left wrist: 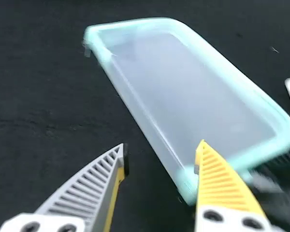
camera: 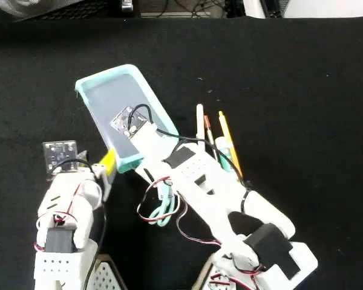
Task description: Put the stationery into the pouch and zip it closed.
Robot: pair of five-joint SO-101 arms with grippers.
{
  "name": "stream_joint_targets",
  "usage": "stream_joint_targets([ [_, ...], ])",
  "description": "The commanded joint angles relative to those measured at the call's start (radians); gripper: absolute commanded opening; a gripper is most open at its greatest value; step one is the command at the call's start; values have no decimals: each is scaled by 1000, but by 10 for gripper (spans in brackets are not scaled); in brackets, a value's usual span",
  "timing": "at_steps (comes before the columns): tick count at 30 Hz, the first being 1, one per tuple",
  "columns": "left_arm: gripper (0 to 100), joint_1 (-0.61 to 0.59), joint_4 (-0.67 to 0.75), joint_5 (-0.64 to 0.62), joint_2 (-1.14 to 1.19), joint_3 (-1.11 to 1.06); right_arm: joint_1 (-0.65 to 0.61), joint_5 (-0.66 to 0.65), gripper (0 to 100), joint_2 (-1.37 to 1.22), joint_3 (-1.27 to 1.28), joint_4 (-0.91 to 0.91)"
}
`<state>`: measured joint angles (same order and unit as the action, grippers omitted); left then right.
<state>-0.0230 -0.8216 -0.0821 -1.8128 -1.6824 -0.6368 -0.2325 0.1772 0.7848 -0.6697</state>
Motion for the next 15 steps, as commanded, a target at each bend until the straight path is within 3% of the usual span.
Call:
stream_joint_targets([
  [1,244,90,-71,86,-5,-16,17,-5,11,48,-53,20],
  [15,241,13,-60,120,-5,-16,12,2,11,140,-13,0],
])
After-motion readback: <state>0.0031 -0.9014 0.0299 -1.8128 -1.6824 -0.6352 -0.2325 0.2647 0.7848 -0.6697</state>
